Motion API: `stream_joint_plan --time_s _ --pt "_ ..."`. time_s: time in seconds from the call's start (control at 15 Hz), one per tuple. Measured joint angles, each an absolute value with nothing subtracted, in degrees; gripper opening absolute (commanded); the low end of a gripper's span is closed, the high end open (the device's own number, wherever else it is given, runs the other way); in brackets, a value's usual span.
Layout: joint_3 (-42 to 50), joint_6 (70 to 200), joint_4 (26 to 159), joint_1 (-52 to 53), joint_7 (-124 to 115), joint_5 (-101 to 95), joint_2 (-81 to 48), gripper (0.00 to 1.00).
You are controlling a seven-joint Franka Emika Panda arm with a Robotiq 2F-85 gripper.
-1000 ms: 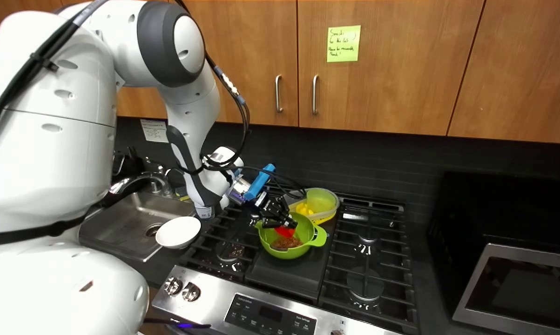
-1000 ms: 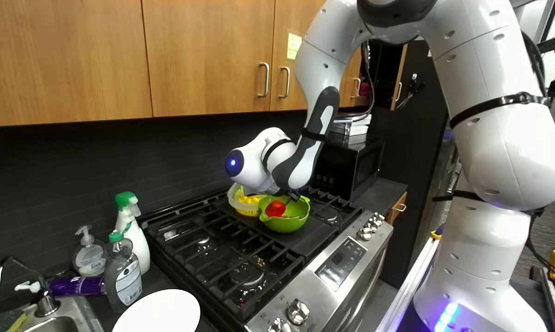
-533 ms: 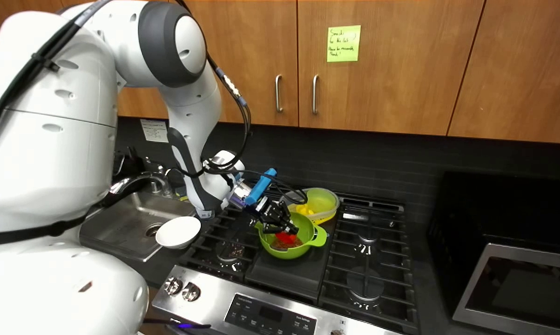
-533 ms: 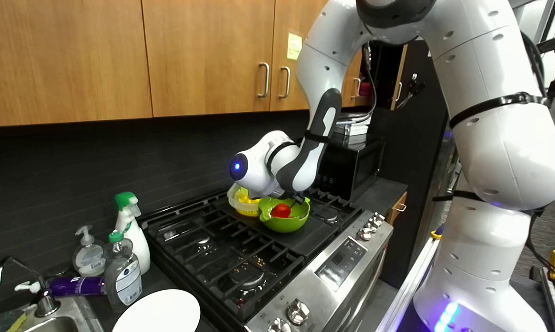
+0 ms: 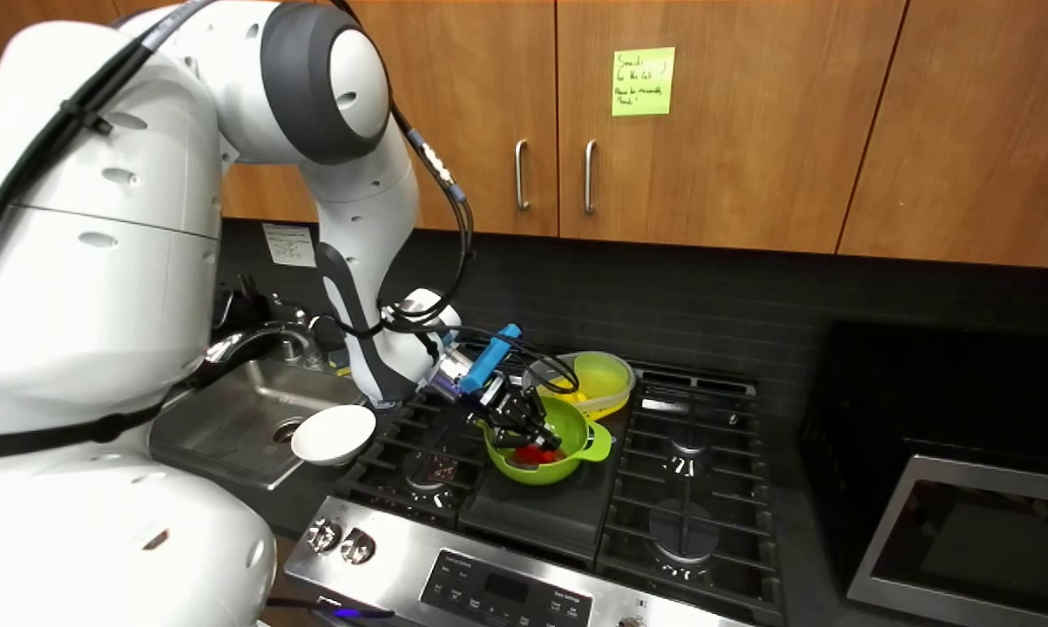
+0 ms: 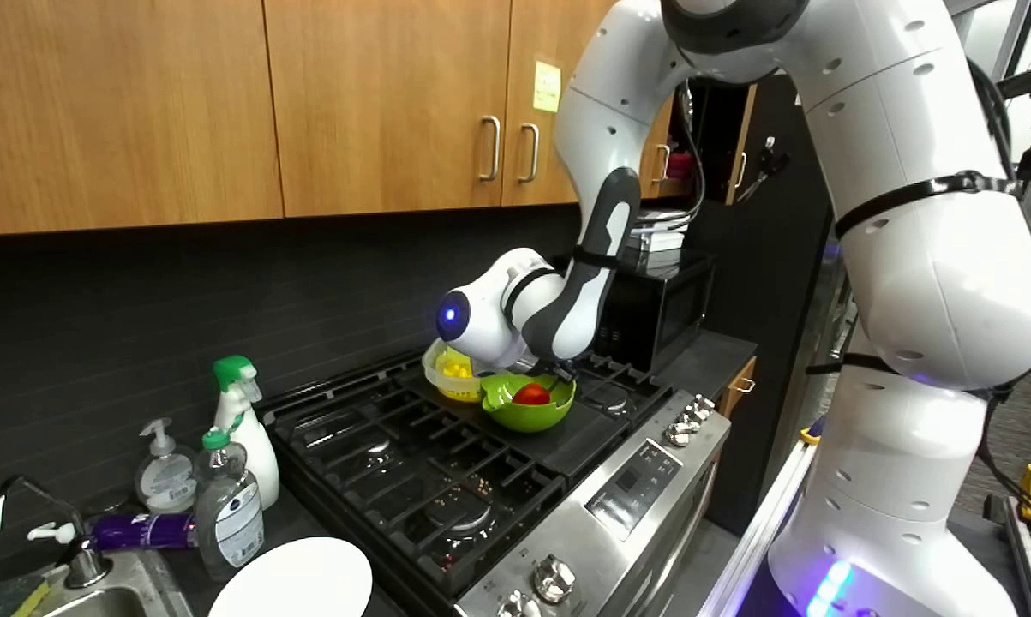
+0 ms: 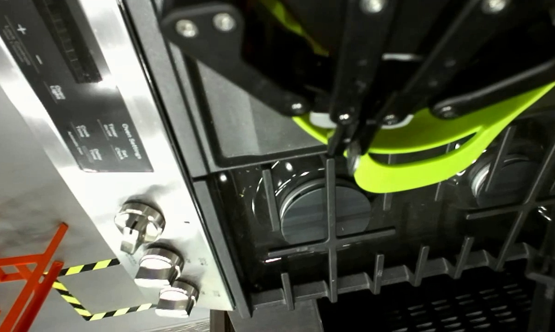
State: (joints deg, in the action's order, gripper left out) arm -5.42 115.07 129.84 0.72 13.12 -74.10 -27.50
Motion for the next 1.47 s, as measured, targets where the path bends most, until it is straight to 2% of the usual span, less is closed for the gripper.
stream_joint_plan --time_s 1.13,1.47 --pt "-5.4 119.4 128.9 -2.8 20.1 -68.1 -27.2 0.01" --pt "-5.3 127.8 129.0 -5.5 25.1 -63.8 -27.1 0.01"
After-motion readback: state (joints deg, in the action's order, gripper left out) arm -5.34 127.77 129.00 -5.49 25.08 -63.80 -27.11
